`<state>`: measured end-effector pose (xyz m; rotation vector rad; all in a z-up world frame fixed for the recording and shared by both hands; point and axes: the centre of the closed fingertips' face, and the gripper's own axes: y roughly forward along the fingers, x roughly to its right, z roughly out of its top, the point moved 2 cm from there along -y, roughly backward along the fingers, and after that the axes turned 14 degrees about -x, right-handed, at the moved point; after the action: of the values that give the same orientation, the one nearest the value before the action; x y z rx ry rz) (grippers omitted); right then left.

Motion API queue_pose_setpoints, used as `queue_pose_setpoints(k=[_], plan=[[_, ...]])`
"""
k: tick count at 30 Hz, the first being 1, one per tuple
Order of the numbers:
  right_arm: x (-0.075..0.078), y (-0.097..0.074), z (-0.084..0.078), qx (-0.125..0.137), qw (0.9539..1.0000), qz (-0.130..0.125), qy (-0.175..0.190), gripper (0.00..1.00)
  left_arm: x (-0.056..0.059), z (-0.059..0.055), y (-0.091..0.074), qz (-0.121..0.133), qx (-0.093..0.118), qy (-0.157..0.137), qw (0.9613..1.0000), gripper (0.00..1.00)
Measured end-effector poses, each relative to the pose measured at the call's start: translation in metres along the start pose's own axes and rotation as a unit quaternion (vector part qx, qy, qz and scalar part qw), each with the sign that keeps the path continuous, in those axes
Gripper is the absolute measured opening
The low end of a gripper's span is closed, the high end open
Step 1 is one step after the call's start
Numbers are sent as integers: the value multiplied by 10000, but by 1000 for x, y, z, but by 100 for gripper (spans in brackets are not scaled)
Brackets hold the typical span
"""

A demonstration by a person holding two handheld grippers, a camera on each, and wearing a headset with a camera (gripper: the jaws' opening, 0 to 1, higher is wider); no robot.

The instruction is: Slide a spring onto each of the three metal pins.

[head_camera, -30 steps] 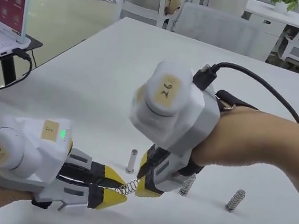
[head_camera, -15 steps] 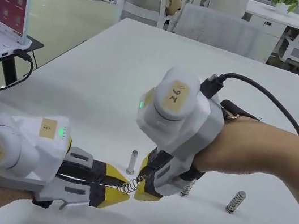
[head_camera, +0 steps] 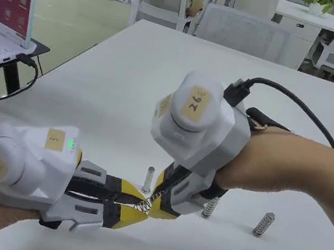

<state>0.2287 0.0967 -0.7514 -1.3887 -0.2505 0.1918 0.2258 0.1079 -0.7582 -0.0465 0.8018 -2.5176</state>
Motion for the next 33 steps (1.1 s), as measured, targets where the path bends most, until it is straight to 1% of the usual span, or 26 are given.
queue_pose_setpoints(k=[12,14,15,17,22,25,28,33], plan=[[0,-5,4,58,10000,-50,-23,9,0,2,4,-51,5,-122,9999,3],[0,-6,4,62,10000,-57,-22,9,-1,0,4,-60,-30,-123,9999,3],[0,-7,5,63,10000,-50,-22,9,-1,-3,6,-57,-108,-126,9998,3],[0,-8,5,62,10000,-47,-22,9,-2,-5,6,-62,-115,-131,9998,3],[0,-9,6,39,10000,-30,-27,9,-2,-4,7,-47,-58,-76,9999,3],[0,-9,8,71,10000,-16,-21,9,-2,-3,8,-54,-57,-81,9999,2],[0,-9,7,37,10000,-13,-21,9,-2,-4,8,-45,-78,-70,9999,2],[0,-10,7,30,10000,-26,-29,8,-2,-3,8,-34,-58,-73,10000,2]])
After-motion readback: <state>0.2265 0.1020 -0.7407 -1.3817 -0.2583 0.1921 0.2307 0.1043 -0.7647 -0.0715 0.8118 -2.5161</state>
